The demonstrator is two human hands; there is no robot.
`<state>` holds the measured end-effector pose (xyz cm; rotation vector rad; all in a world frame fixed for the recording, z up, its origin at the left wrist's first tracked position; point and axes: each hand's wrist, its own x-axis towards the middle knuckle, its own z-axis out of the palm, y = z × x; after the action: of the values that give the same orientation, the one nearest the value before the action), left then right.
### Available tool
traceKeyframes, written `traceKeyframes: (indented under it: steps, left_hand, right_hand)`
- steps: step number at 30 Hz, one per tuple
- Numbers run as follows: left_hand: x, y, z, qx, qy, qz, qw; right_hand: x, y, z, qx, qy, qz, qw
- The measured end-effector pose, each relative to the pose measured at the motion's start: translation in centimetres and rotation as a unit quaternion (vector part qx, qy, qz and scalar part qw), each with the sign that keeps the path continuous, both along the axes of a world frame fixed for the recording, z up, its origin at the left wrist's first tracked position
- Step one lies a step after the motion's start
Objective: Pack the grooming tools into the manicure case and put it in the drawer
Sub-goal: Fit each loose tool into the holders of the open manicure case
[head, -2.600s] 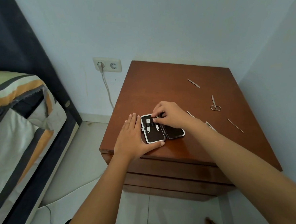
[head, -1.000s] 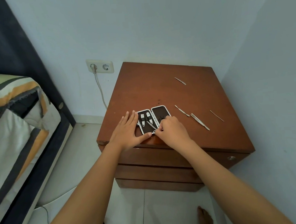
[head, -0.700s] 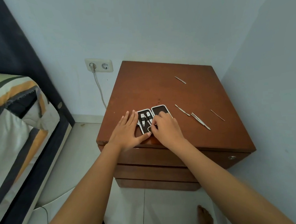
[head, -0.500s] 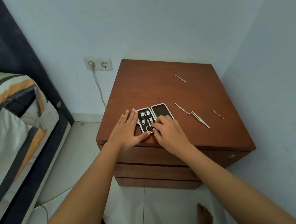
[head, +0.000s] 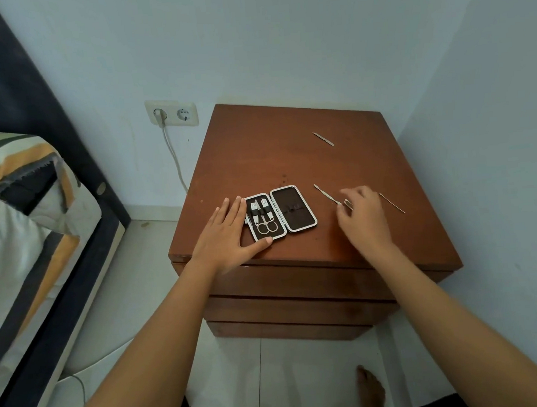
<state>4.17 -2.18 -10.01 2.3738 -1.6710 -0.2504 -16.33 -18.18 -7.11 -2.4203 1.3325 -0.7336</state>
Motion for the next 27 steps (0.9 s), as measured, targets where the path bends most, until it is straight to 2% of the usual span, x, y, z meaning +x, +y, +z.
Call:
traceKeyframes:
  steps: [3,7,11,15,18,27]
  left_hand:
    - [0.0,0.1,0.0,0.0,0.0,0.003,1.0]
    - [-0.2,0.0,0.2,-0.004,0.001,-0.001,1.0]
    - [-0.5,-0.1,0.2,-0.011,0.003,-0.002,1.0]
    - [-0.5,-0.1,0.2,-0.013,0.006,0.0,1.0]
    - [-0.5,-0.2,0.2,-0.013,0.007,0.001,1.0]
    - [-0.4,-0.3,0.0,-0.015,0.004,0.001,1.0]
  right_hand:
    - [-1.6,-1.0,-0.8,0.013,0.054,-0.022,0.998]
    - [-1.3,-1.9,0.1,0.022,0.06,-0.019,0.998]
    - [1.7,-1.9,2.0,0.06,-0.036,0.007,0.998]
    - [6.2,-0.6,3.6,0.094,-0.153,0.052,0.982]
    - [8.3,-0.4,4.0,0.119,-0.183,0.071,0.973]
    - [9.1,-1.4,2.3,0.149,-0.061,0.134,0.978]
